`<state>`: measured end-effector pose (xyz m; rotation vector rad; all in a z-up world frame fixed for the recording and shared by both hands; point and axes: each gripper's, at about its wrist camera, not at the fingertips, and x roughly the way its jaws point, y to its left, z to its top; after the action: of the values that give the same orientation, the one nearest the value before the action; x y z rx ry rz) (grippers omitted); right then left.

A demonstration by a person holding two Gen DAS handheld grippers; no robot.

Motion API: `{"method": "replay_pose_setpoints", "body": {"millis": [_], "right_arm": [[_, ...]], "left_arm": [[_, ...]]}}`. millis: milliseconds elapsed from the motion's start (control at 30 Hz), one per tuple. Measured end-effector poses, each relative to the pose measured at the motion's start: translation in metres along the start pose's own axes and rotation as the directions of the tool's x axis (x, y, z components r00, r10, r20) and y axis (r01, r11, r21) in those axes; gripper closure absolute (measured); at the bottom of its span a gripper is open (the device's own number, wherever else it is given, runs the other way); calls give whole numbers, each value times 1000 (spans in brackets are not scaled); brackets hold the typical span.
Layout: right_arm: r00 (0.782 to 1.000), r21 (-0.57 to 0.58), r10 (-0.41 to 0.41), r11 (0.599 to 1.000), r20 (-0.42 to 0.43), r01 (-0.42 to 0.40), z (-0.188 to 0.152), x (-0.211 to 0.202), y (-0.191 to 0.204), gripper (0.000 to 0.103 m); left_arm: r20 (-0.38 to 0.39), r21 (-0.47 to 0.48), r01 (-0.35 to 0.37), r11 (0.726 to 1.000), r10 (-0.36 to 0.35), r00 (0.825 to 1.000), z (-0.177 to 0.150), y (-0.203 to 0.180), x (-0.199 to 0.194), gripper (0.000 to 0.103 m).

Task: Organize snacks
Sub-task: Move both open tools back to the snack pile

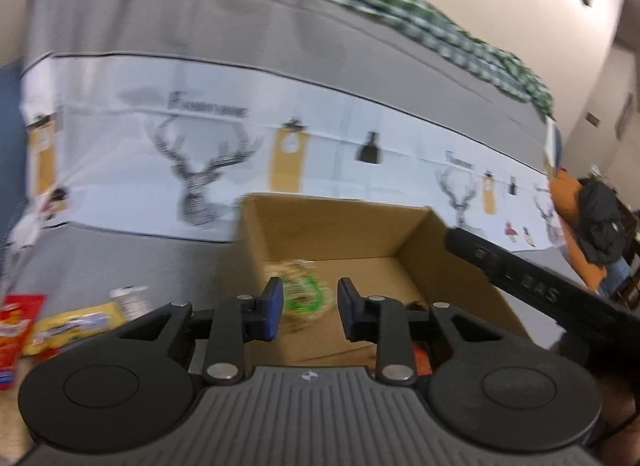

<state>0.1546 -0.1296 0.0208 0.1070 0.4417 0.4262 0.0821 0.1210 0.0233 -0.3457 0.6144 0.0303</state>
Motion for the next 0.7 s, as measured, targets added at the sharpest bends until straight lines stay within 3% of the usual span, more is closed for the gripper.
{"method": "replay_pose_setpoints", "body": {"millis": [67, 167, 333, 433, 600, 700], "right_arm": [[999, 26, 39, 999, -7, -39, -2, 0, 12, 59], [995, 57, 99, 993, -11, -99, -4, -4, 31, 69], [984, 77, 177, 982, -18, -175, -13, -14, 75, 69], [978, 57, 204, 978, -42, -202, -26, -13, 108, 68], [964, -38, 237, 969, -122, -243, -56, -1, 167, 68], [966, -140, 189, 967, -174, -214, -77, 15, 200, 64]], "left_arm": [[-4, -23, -40, 999, 40, 999, 7, 23, -11, 70], [2, -56, -120, 991, 120, 993, 9, 60, -27, 70], [-6, -106, -277, 955, 278, 961, -14, 117, -35, 70], [-49, -102, -377, 921, 374, 926, -14, 142, -32, 70], [-116, -99, -423, 901, 411, 904, -16, 164, -22, 69], [-125, -92, -428, 899, 416, 901, -16, 168, -18, 68]]}}
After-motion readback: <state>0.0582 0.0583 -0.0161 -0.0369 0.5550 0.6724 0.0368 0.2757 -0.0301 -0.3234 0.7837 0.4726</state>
